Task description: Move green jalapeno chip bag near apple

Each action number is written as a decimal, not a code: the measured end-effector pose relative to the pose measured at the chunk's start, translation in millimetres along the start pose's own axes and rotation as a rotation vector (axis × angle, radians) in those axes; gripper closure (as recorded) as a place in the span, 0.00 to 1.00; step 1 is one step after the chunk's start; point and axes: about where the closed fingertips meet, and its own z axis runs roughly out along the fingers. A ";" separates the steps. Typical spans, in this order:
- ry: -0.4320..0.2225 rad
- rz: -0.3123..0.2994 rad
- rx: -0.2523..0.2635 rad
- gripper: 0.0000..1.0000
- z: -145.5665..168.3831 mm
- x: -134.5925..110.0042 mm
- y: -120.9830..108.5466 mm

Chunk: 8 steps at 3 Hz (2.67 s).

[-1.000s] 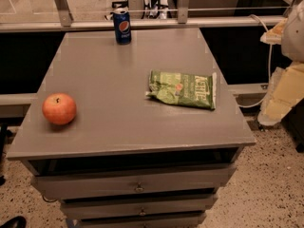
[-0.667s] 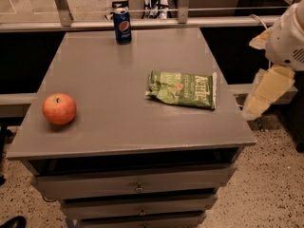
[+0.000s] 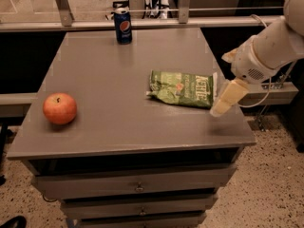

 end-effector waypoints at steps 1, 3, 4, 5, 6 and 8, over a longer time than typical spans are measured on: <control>-0.044 0.028 0.003 0.00 34.7 0.6 -12.6; -0.057 0.188 -0.047 0.39 71.7 2.0 -26.6; -0.068 0.235 -0.065 0.63 70.7 -4.4 -32.2; -0.114 0.238 -0.065 0.87 54.3 -25.2 -33.2; -0.178 0.202 -0.030 1.00 30.0 -61.5 -20.0; -0.221 0.175 0.058 1.00 47.3 -141.1 36.2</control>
Offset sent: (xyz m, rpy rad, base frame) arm 0.0593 0.0183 -0.0728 0.1699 0.1236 -0.1706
